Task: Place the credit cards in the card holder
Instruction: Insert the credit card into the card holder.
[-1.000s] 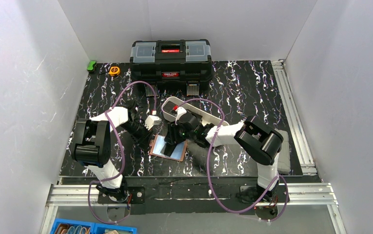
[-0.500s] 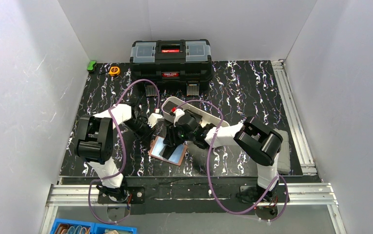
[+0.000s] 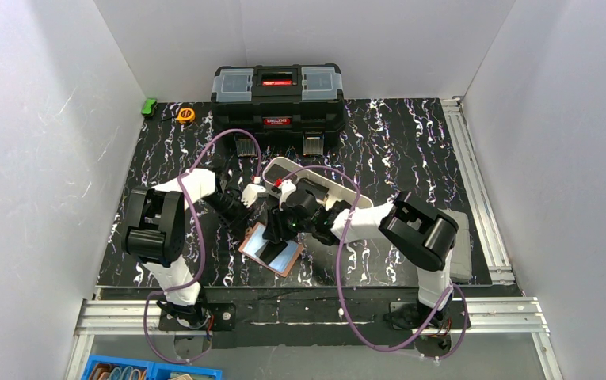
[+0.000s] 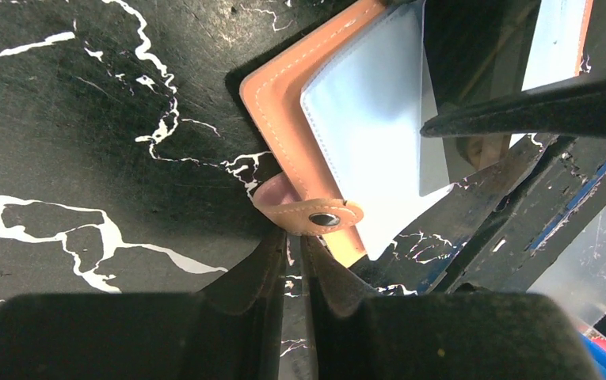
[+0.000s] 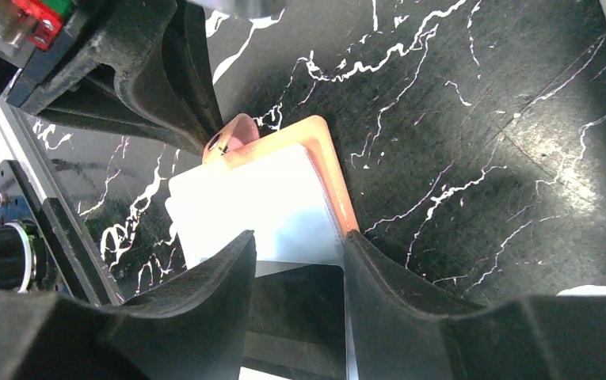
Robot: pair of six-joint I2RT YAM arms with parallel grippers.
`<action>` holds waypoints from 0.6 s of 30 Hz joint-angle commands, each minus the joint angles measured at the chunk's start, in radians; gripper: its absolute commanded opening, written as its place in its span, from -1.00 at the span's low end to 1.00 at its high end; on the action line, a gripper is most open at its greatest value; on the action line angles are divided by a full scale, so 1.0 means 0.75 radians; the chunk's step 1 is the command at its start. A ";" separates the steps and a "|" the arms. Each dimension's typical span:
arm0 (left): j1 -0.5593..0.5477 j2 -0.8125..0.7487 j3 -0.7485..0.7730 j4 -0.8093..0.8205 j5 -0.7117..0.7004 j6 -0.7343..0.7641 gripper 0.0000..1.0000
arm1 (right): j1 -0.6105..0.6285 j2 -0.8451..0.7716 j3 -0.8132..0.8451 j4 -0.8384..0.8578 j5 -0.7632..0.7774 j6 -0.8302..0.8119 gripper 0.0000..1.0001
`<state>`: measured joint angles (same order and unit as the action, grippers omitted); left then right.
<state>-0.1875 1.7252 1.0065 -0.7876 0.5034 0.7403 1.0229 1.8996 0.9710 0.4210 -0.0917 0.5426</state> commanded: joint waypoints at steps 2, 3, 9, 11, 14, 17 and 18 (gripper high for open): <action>-0.020 -0.060 -0.014 -0.018 -0.024 0.033 -0.75 | 0.012 -0.103 -0.017 0.016 0.060 -0.040 0.12; -0.020 -0.072 -0.007 -0.050 -0.022 0.048 -0.75 | 0.012 -0.120 -0.018 -0.003 0.075 -0.047 0.13; 0.021 -0.140 0.027 -0.227 -0.007 0.115 -0.74 | 0.012 -0.328 -0.115 -0.109 0.206 -0.025 0.22; 0.048 -0.146 0.055 -0.288 0.013 0.137 -0.74 | 0.013 -0.407 -0.165 -0.151 0.218 0.007 0.20; 0.060 -0.168 0.082 -0.351 0.046 0.159 -0.75 | 0.014 -0.458 -0.226 -0.178 0.147 0.078 0.12; 0.052 -0.189 0.076 -0.346 0.131 0.140 -0.73 | 0.017 -0.432 -0.282 -0.125 0.040 0.139 0.07; 0.039 -0.179 0.074 -0.341 0.145 0.132 -0.73 | 0.017 -0.415 -0.295 -0.098 0.010 0.159 0.05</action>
<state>-0.1448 1.6375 1.0428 -0.9806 0.5140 0.8291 1.0283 1.5597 0.8017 0.3248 -0.0029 0.5850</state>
